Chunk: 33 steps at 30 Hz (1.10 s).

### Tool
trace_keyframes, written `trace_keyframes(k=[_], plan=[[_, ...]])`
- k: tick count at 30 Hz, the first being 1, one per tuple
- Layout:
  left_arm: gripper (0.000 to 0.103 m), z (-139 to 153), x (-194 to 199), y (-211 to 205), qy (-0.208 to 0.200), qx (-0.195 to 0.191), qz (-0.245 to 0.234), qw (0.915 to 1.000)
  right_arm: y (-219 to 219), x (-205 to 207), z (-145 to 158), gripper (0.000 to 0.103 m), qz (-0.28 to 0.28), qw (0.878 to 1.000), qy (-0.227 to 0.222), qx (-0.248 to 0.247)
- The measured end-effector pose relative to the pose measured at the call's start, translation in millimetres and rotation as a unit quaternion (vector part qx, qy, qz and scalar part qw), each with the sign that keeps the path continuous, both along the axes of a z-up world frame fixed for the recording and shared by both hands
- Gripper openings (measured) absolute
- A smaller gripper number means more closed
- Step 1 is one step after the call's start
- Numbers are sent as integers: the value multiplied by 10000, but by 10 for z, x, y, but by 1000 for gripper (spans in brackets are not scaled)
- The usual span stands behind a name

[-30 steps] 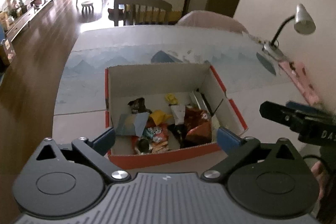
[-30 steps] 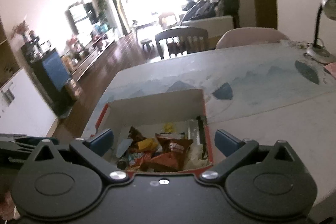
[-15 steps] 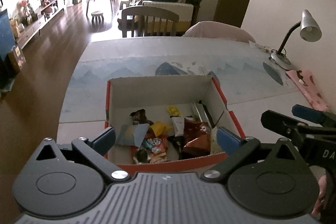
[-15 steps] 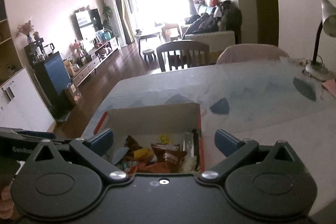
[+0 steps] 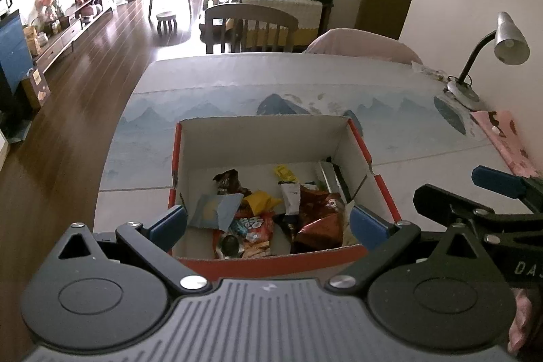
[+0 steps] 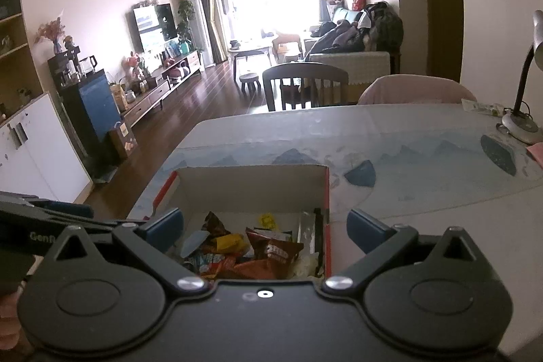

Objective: Organize snacks

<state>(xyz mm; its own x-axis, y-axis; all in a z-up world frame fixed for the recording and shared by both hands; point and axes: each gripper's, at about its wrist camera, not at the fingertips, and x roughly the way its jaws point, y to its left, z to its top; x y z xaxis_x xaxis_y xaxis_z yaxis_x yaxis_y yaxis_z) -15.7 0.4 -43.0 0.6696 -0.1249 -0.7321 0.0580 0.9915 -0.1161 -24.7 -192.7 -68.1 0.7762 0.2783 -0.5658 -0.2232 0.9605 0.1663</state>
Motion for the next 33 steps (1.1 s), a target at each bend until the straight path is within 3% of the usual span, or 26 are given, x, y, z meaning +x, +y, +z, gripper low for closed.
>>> trace_keyframes(k=[15, 33], plan=[[103, 6, -89, 33, -75, -71, 72, 9999, -60, -19, -68, 103, -389, 9990, 195, -24], [103, 51, -199, 51, -172, -57, 54, 9998, -44, -85, -70, 103, -402, 9990, 168, -34]])
